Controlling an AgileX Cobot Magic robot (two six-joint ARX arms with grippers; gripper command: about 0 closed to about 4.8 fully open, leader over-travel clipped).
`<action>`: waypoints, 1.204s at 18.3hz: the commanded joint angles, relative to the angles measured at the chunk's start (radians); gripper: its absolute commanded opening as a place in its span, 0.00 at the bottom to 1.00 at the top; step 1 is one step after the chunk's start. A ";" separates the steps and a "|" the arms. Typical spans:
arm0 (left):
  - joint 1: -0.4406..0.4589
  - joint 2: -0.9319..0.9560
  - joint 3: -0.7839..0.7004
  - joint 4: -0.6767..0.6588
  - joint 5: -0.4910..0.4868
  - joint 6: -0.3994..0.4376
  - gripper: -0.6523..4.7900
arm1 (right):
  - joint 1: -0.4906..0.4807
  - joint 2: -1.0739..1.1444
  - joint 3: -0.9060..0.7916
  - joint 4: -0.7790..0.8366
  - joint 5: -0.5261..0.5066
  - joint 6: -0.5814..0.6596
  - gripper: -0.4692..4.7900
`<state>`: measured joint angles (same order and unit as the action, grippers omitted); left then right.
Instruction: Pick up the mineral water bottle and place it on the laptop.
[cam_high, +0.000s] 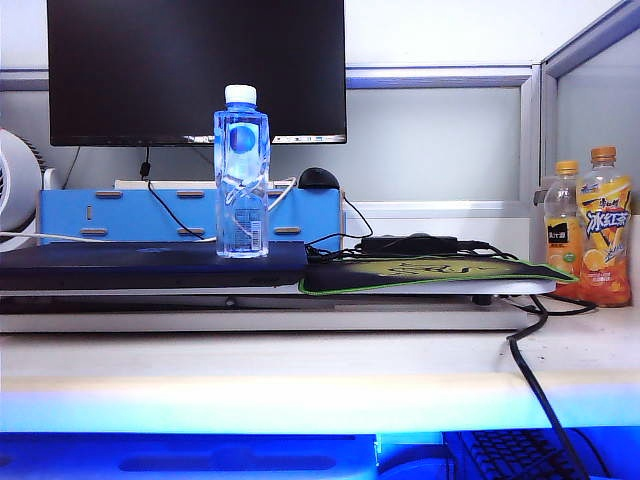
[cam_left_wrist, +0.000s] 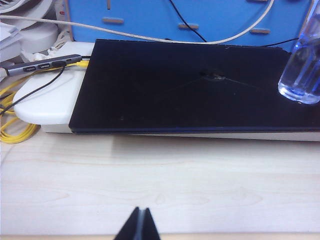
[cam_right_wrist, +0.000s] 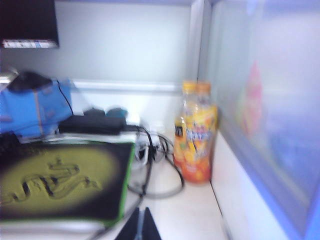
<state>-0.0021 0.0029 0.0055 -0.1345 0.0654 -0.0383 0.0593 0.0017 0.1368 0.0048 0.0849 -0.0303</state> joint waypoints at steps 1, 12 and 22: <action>0.000 -0.002 0.002 0.008 0.002 0.001 0.12 | -0.016 0.003 -0.042 0.023 -0.021 0.040 0.11; 0.000 -0.002 0.002 0.008 0.002 0.001 0.12 | -0.053 0.003 -0.132 -0.160 -0.065 0.037 0.11; 0.000 -0.002 0.002 0.008 0.002 0.001 0.12 | -0.050 0.003 -0.132 -0.175 -0.086 0.038 0.11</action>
<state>-0.0021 0.0029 0.0055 -0.1345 0.0654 -0.0383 0.0090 0.0044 0.0063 -0.1749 0.0021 0.0074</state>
